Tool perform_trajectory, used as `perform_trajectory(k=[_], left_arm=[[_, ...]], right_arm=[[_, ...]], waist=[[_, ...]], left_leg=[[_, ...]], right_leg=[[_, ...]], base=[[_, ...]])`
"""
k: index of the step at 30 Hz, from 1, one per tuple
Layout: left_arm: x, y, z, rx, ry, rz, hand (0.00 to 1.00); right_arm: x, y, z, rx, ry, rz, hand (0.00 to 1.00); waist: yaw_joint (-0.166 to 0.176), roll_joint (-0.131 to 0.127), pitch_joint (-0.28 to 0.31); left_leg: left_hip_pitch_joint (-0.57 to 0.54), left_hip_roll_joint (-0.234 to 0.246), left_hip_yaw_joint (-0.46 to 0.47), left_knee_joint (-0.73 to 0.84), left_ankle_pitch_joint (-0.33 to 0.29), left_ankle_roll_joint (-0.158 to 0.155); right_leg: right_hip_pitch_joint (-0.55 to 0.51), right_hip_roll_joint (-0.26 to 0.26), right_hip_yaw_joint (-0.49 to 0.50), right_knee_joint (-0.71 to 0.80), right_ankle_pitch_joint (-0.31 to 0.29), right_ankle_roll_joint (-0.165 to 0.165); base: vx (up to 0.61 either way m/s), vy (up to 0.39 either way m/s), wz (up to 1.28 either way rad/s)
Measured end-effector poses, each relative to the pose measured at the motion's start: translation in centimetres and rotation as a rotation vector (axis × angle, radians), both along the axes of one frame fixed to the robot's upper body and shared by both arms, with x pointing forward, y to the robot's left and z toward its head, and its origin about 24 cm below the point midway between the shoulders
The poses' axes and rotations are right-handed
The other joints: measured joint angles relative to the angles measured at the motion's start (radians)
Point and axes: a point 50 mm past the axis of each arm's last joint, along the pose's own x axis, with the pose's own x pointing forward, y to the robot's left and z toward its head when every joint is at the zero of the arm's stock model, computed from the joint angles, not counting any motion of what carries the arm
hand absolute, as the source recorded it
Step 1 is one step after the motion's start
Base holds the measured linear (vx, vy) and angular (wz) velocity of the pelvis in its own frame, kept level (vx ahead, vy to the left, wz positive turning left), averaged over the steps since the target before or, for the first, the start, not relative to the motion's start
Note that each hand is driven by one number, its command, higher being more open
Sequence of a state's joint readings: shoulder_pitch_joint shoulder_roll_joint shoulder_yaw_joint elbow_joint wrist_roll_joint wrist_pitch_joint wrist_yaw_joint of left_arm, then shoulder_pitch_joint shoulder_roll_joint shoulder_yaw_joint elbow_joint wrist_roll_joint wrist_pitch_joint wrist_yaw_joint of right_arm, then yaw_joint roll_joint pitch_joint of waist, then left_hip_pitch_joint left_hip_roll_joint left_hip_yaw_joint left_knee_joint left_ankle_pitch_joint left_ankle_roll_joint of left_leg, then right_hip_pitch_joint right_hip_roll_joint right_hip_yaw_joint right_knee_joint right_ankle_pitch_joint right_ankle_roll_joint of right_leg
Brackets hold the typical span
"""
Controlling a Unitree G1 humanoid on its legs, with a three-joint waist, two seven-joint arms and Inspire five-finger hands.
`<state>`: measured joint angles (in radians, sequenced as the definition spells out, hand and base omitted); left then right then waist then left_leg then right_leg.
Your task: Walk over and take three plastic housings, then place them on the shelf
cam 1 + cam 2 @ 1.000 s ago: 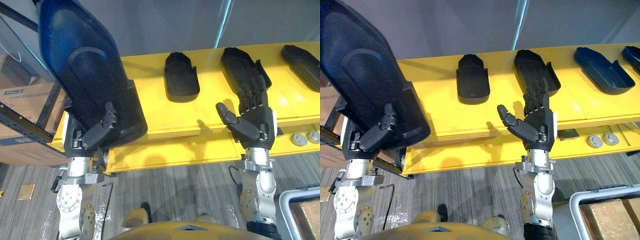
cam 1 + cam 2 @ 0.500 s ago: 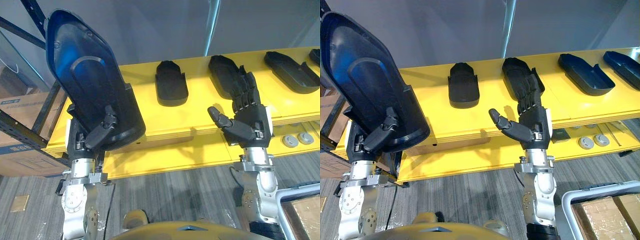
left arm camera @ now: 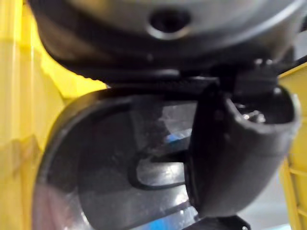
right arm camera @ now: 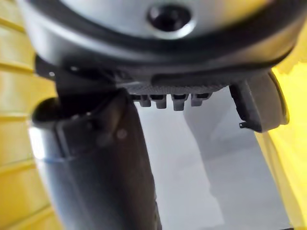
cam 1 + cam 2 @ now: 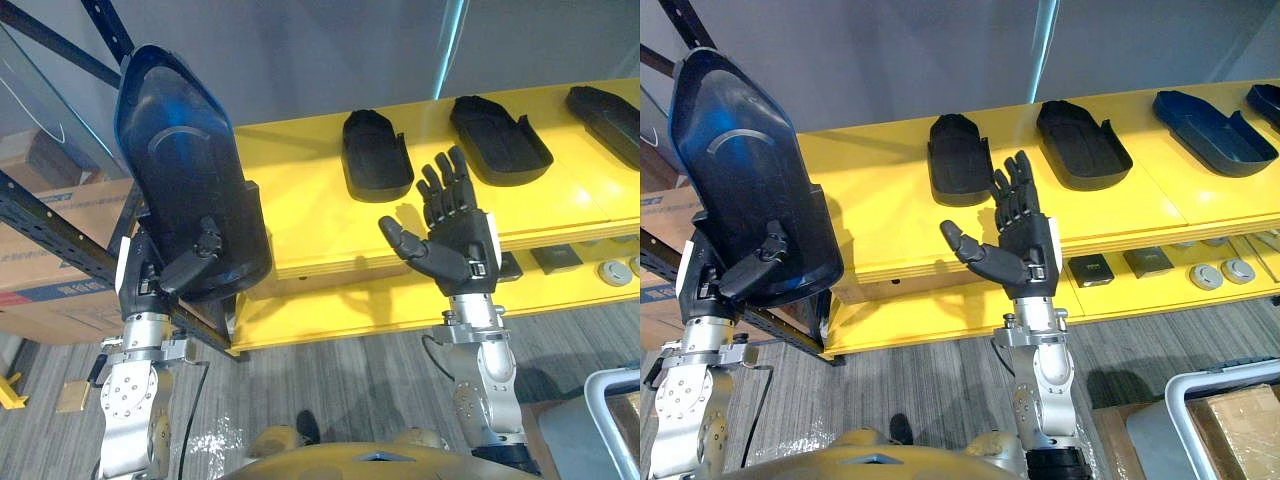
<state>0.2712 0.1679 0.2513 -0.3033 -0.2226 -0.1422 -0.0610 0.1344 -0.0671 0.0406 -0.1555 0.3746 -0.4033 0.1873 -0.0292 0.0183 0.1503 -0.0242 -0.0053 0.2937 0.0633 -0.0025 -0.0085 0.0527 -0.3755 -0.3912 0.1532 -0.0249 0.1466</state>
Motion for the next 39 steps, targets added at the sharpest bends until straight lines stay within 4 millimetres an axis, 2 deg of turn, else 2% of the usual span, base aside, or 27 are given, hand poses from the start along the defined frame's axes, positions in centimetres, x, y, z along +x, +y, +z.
perform_trajectory(k=[3, 5, 7, 12, 14, 19, 23, 26, 28, 32, 35, 36, 39], left_arm=[[0.6, 0.0, 0.4, -0.015, -0.014, 0.022, 0.0], [1.2, 0.2, -0.2, -0.037, 0.0, 0.046, 0.0], [2.1, 0.4, -0.7, -0.057, 0.017, 0.06, 0.0], [4.6, 2.4, -2.6, -0.078, 0.137, 0.107, 0.0], [6.0, 3.8, -2.6, -0.073, 0.164, 0.15, 0.0], [8.2, 6.8, -1.6, -0.077, 0.191, 0.228, 0.0], [9.5, 7.1, -1.6, -0.153, 0.223, 0.236, 0.0], [10.6, 7.4, -1.2, -0.202, 0.258, 0.228, 0.0], [11.2, 7.7, -0.4, -0.206, 0.263, 0.218, 0.0], [12.2, 8.2, 1.2, -0.211, 0.286, 0.173, 0.0], [12.3, 8.3, 1.4, -0.213, 0.311, 0.158, 0.0], [12.5, 8.3, 1.5, -0.212, 0.324, 0.158, 1.0], [12.8, 8.4, 1.8, -0.213, 0.331, 0.151, 1.0]], right_arm=[[0.5, -0.8, 0.6, -0.048, -0.02, -0.017, 1.0], [1.0, -1.7, 1.4, -0.095, -0.048, -0.031, 1.0], [1.3, -2.3, 1.9, -0.114, -0.055, -0.042, 1.0], [1.2, -2.8, 1.5, -0.15, -0.016, -0.021, 1.0], [1.0, -2.5, 1.1, -0.146, 0.004, 0.024, 1.0], [0.2, -0.3, 0.3, -0.163, 0.049, 0.194, 1.0], [-0.6, 2.0, 0.8, -0.21, 0.03, 0.357, 1.0], [-1.0, 3.4, 1.6, -0.215, -0.006, 0.429, 1.0], [-1.0, 4.0, 2.1, -0.215, -0.025, 0.459, 1.0], [-0.7, 5.0, 2.5, -0.21, -0.04, 0.486, 1.0], [-0.7, 5.3, 2.3, -0.211, -0.02, 0.501, 1.0], [-0.7, 5.5, 2.3, -0.213, -0.012, 0.513, 1.0], [-0.9, 6.0, 2.6, -0.216, -0.026, 0.537, 1.0]], waist=[[-0.003, 0.021, 0.015], [-0.004, 0.047, 0.025], [-0.011, 0.062, 0.026], [-0.044, 0.077, 0.035], [-0.063, 0.079, 0.035], [-0.084, 0.091, 0.044], [-0.083, 0.107, 0.056], [-0.086, 0.109, 0.063], [-0.086, 0.105, 0.076], [-0.084, 0.105, 0.099], [-0.083, 0.106, 0.102], [-0.083, 0.109, 0.104], [-0.081, 0.115, 0.113]], left_leg=[[-0.042, 0.021, -0.004, -0.006, 0.032, -0.004], [-0.037, 0.039, 0.008, -0.017, 0.042, -0.016], [-0.034, 0.053, 0.015, -0.022, 0.048, -0.025], [0.016, 0.068, 0.067, -0.071, 0.065, -0.037], [0.019, 0.07, 0.091, -0.074, 0.065, -0.037], [0.032, 0.069, 0.133, -0.085, 0.065, -0.038], [0.029, 0.067, 0.14, -0.084, 0.065, -0.041], [0.006, 0.072, 0.158, -0.074, 0.053, -0.054], [-0.01, 0.085, 0.198, -0.048, 0.042, -0.054], [-0.038, 0.088, 0.216, -0.004, 0.02, -0.049], [-0.043, 0.089, 0.226, 0.023, 0.013, -0.047], [-0.049, 0.095, 0.252, 0.042, 0.01, -0.049], [-0.056, 0.104, 0.265, 0.055, 0.01, -0.049]], right_leg=[[-0.039, 0.022, -0.006, -0.002, 0.008, 0.014], [-0.051, 0.04, 0.013, -0.002, 0.01, 0.017], [-0.059, 0.054, 0.022, -0.002, 0.01, 0.017], [-0.073, 0.073, 0.077, 0.001, 0.008, 0.014], [-0.089, 0.076, 0.098, 0.007, 0.008, 0.014], [-0.124, 0.071, 0.141, 0.041, 0.002, 0.01], [-0.153, 0.059, 0.151, 0.09, -0.022, 0.008], [-0.182, 0.047, 0.153, 0.132, -0.04, 0.005], [-0.195, 0.042, 0.155, 0.144, -0.042, 0.005], [-0.211, 0.031, 0.163, 0.15, -0.041, 0.005], [-0.211, 0.028, 0.169, 0.15, -0.041, 0.005], [-0.211, 0.026, 0.17, 0.15, -0.041, 0.006], [-0.212, 0.029, 0.168, 0.151, -0.042, 0.007]], base=[[-0.03, -0.068, 0.06], [-0.02, -0.069, -0.2], [-0.03, -0.072, -0.23], [-0.02, -0.02, -0.32], [-0.02, 0.011, -0.34], [-0.01, 0.013, -0.21], [0.0, 0.012, -0.04], [-0.02, -0.01, 0.06], [-0.02, -0.006, 0.04], [0.0, 0.0, 0.0], [0.04, 0.01, -0.01], [0.03, 0.009, 0.04], [0.01, -0.002, 0.04]])
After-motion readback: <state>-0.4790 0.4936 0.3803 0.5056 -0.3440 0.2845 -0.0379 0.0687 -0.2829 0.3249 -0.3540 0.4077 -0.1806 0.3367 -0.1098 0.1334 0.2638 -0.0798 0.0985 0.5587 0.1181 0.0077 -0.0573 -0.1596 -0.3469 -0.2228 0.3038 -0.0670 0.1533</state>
